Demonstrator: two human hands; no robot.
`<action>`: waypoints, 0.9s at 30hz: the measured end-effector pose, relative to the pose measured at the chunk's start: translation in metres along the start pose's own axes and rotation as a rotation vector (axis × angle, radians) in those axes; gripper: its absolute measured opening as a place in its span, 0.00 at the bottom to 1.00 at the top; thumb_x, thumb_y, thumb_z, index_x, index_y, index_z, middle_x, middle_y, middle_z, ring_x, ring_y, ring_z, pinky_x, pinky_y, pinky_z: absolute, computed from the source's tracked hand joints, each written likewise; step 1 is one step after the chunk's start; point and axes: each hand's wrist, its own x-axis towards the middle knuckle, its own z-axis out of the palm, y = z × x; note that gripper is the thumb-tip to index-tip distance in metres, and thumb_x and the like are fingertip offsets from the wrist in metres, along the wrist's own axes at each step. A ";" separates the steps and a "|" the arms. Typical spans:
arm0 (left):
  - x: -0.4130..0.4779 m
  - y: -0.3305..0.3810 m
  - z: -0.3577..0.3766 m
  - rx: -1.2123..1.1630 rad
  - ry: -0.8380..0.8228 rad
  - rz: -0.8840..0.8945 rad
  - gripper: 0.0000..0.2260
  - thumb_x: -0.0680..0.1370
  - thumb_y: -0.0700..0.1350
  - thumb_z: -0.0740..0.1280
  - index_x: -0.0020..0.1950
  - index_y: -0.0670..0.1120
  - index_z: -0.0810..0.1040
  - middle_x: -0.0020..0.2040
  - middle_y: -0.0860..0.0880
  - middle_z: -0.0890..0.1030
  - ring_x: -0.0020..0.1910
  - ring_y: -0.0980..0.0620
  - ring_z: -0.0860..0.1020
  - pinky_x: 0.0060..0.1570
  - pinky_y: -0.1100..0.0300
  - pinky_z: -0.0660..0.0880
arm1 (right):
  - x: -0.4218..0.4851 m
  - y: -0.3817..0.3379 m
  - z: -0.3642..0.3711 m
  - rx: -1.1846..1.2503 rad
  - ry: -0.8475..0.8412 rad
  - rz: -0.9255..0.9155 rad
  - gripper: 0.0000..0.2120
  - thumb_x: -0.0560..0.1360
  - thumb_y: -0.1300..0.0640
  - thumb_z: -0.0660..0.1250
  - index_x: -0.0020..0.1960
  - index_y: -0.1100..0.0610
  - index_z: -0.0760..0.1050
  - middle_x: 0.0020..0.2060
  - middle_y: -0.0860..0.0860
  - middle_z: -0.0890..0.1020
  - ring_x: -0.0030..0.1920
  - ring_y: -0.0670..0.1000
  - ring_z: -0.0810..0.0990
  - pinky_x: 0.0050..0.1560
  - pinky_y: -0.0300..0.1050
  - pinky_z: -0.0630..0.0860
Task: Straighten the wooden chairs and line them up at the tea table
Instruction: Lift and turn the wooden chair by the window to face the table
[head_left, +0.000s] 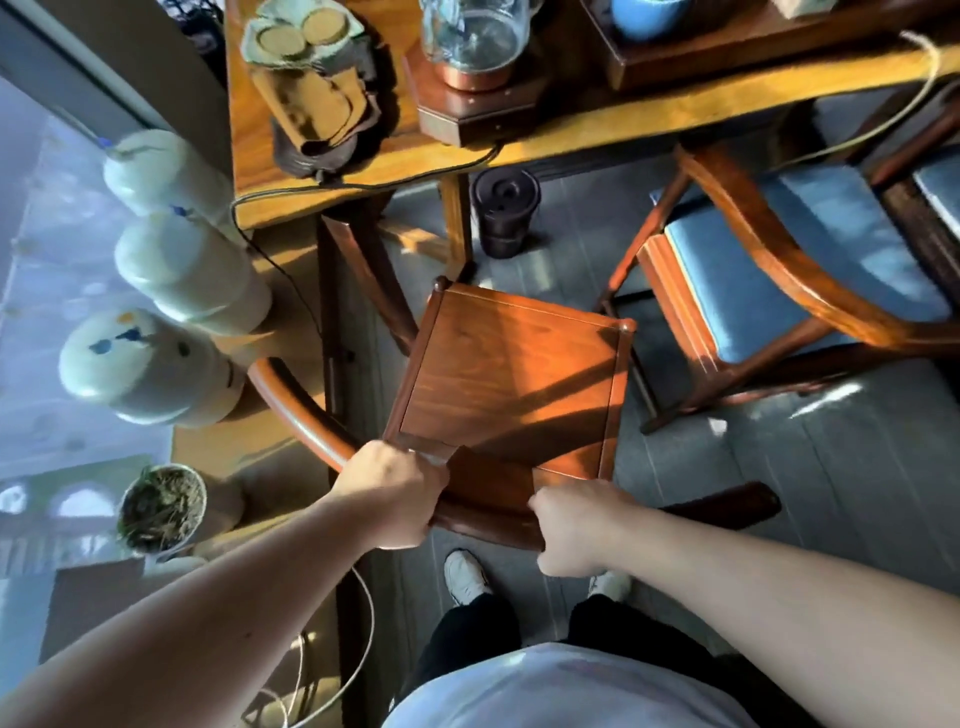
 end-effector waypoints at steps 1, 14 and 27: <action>0.003 0.009 -0.004 -0.017 -0.004 -0.004 0.08 0.73 0.49 0.64 0.51 0.53 0.75 0.33 0.54 0.71 0.33 0.50 0.72 0.35 0.59 0.69 | -0.003 0.009 -0.002 -0.015 -0.010 0.001 0.19 0.66 0.51 0.66 0.56 0.53 0.77 0.50 0.53 0.80 0.50 0.60 0.80 0.48 0.51 0.79; 0.060 0.128 -0.054 -0.194 0.101 0.047 0.15 0.76 0.56 0.64 0.55 0.48 0.71 0.46 0.49 0.80 0.44 0.47 0.79 0.39 0.55 0.73 | -0.029 0.169 -0.031 -0.279 -0.037 -0.159 0.23 0.64 0.46 0.66 0.59 0.47 0.75 0.45 0.48 0.82 0.47 0.54 0.80 0.47 0.48 0.78; 0.058 0.094 -0.043 -0.112 -0.025 -0.082 0.10 0.73 0.49 0.61 0.53 0.56 0.73 0.38 0.55 0.77 0.38 0.50 0.77 0.38 0.56 0.72 | -0.040 0.223 -0.022 -0.375 0.229 -0.255 0.10 0.71 0.51 0.64 0.52 0.49 0.72 0.42 0.49 0.83 0.44 0.55 0.83 0.44 0.49 0.76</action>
